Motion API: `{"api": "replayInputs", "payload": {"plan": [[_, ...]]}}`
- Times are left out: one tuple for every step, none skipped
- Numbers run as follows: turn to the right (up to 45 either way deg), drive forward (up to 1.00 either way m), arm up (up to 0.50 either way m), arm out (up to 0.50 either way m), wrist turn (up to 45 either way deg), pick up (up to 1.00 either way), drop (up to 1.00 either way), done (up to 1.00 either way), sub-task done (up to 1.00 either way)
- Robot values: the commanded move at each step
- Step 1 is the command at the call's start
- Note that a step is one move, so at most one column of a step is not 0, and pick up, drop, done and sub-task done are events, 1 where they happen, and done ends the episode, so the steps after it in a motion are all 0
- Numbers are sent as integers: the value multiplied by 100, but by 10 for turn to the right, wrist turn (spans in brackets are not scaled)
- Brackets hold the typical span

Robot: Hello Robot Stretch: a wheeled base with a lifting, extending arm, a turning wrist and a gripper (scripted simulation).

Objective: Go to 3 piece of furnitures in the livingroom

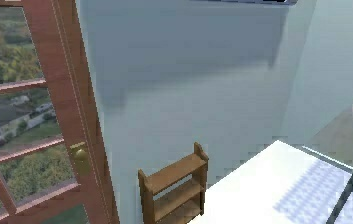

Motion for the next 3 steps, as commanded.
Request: {"api": "replayInputs", "payload": {"plan": [[450, 0, 0, 0, 0, 0, 0, 0, 0], [60, 0, 0, 0, 0, 0, 0, 0, 0], [0, 45, 0, 0, 0, 0, 0, 0, 0]]}}
